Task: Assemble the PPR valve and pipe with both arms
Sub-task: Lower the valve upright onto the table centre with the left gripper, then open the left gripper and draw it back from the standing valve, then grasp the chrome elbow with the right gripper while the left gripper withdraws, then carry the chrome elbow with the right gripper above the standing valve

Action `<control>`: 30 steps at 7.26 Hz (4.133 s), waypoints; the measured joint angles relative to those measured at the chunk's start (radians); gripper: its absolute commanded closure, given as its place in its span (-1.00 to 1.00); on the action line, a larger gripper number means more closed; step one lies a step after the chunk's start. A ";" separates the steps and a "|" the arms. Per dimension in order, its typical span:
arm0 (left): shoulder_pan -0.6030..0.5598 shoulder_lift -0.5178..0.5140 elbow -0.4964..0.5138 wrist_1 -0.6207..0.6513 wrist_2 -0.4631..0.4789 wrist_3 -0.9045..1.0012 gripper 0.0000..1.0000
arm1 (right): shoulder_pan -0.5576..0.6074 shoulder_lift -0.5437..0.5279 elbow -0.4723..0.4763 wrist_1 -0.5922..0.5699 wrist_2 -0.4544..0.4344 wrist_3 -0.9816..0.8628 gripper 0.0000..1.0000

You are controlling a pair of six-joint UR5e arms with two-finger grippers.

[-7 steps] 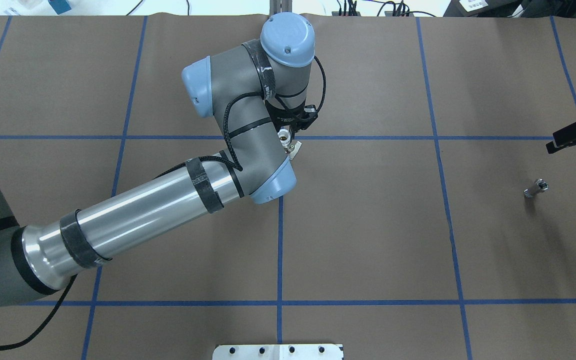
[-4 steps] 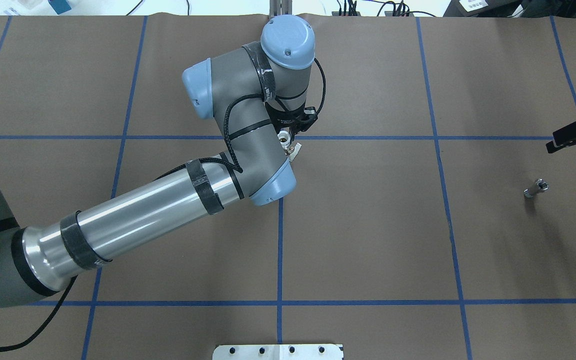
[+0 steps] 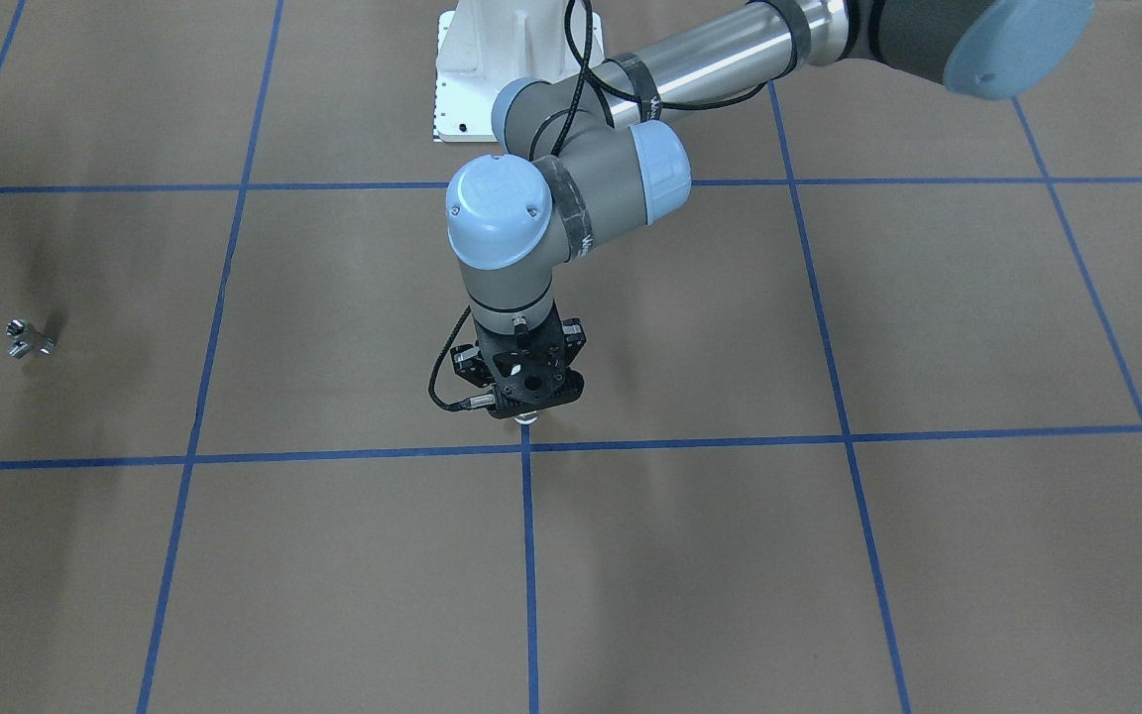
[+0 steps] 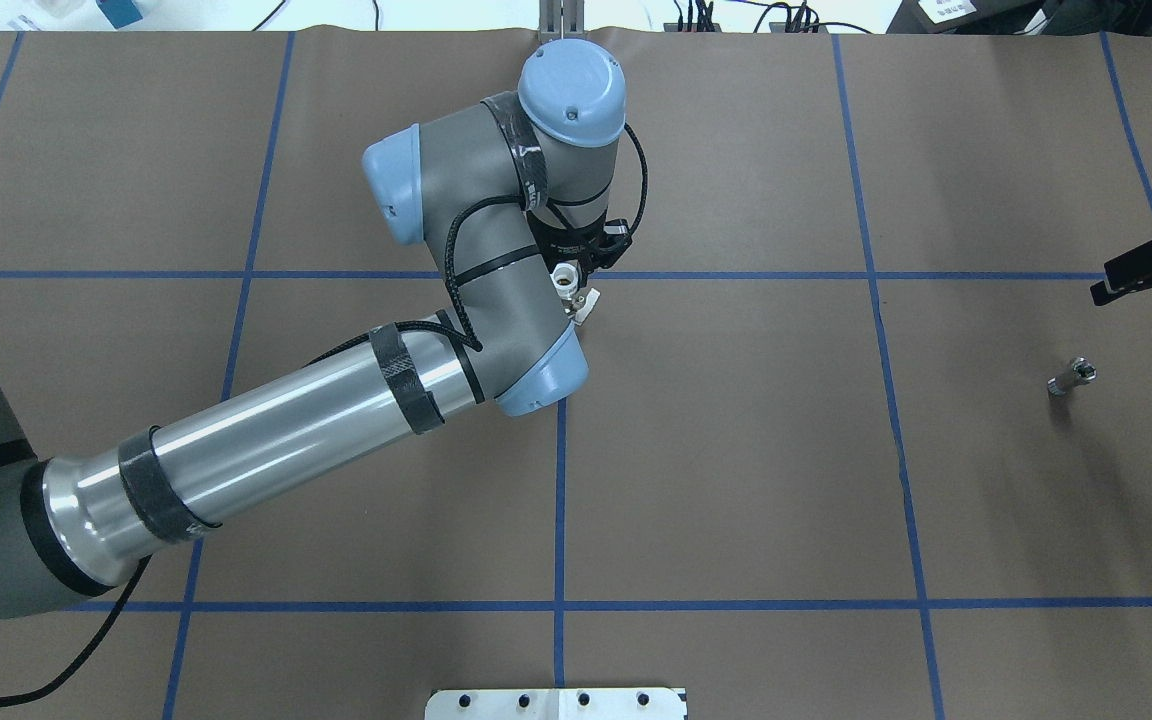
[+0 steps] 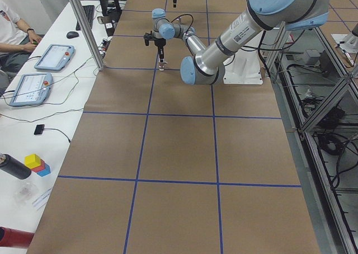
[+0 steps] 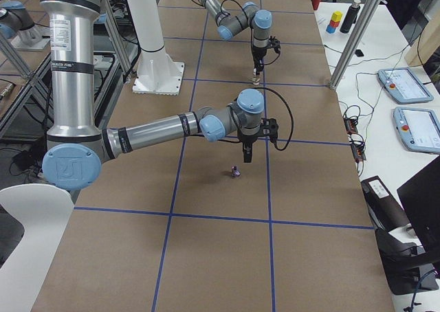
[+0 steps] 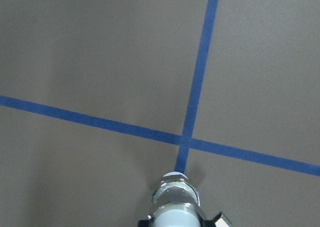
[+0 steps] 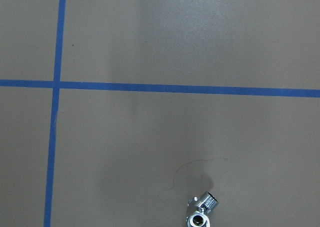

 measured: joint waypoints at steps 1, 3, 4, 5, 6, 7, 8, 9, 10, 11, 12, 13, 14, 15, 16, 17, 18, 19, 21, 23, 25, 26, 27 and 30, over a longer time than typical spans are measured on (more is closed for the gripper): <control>-0.001 0.000 -0.008 0.001 0.000 0.001 -0.55 | 0.000 0.000 0.000 0.000 0.002 0.000 -1.00; -0.006 0.000 -0.049 0.011 -0.002 -0.003 -0.62 | 0.000 -0.002 0.000 0.000 0.003 0.000 -1.00; -0.008 0.024 -0.099 0.017 -0.004 -0.006 -0.67 | -0.001 -0.008 0.000 0.000 0.000 -0.001 -1.00; -0.009 0.109 -0.220 0.020 -0.007 -0.008 -0.67 | -0.002 -0.019 -0.004 0.000 -0.006 -0.003 -1.00; -0.011 0.222 -0.369 0.021 -0.008 -0.007 -0.67 | -0.012 -0.033 -0.010 0.000 -0.021 -0.006 -1.00; -0.013 0.302 -0.473 0.022 -0.009 -0.006 -0.69 | -0.041 -0.041 -0.019 0.003 -0.051 -0.006 -1.00; -0.015 0.339 -0.523 0.023 -0.010 -0.005 -0.69 | -0.079 -0.044 -0.043 0.030 -0.076 0.000 -0.99; -0.016 0.353 -0.545 0.023 -0.010 -0.005 -0.69 | -0.108 -0.044 -0.100 0.113 -0.087 0.024 -0.98; -0.017 0.363 -0.560 0.024 -0.011 -0.005 -0.69 | -0.128 -0.044 -0.165 0.223 -0.089 0.078 -0.97; -0.016 0.375 -0.573 0.024 -0.011 -0.005 -0.69 | -0.145 -0.045 -0.210 0.311 -0.089 0.138 -0.97; -0.016 0.382 -0.581 0.024 -0.011 -0.005 -0.69 | -0.158 -0.045 -0.228 0.351 -0.090 0.173 -0.93; -0.016 0.386 -0.585 0.024 -0.010 -0.005 -0.69 | -0.169 -0.046 -0.235 0.366 -0.092 0.191 -0.74; -0.016 0.388 -0.586 0.023 -0.010 -0.005 -0.69 | -0.177 -0.046 -0.237 0.372 -0.095 0.198 -0.23; -0.016 0.388 -0.586 0.023 -0.010 -0.005 -0.69 | -0.180 -0.046 -0.237 0.373 -0.096 0.200 0.26; -0.016 0.389 -0.586 0.023 -0.010 -0.006 -0.69 | -0.180 -0.048 -0.236 0.374 -0.094 0.201 0.74; -0.016 0.389 -0.586 0.022 -0.010 -0.008 -0.70 | -0.180 -0.050 -0.234 0.375 -0.091 0.200 1.00; -0.015 0.389 -0.586 0.021 -0.009 -0.009 -0.70 | -0.180 -0.057 -0.228 0.376 -0.088 0.196 1.00; -0.015 0.389 -0.585 0.020 -0.009 -0.010 -0.70 | -0.179 -0.073 -0.211 0.376 -0.086 0.191 1.00; -0.016 0.389 -0.585 0.019 -0.009 -0.010 -0.69 | -0.176 -0.095 -0.148 0.369 -0.082 0.194 1.00; -0.026 0.409 -0.616 0.019 -0.011 0.001 -0.69 | -0.164 -0.044 -0.083 0.267 -0.082 0.200 1.00; -0.038 0.504 -0.704 0.019 -0.011 0.047 -0.69 | -0.151 0.140 -0.045 0.022 -0.086 0.212 1.00; -0.049 0.572 -0.758 0.018 -0.022 0.082 -0.69 | -0.158 0.256 -0.043 -0.087 -0.090 0.257 1.00; -0.069 0.642 -0.805 0.017 -0.048 0.129 -0.69 | -0.183 0.368 -0.046 -0.164 -0.101 0.345 1.00; -0.133 0.788 -0.863 0.011 -0.087 0.275 -0.69 | -0.311 0.640 -0.106 -0.259 -0.190 0.619 1.00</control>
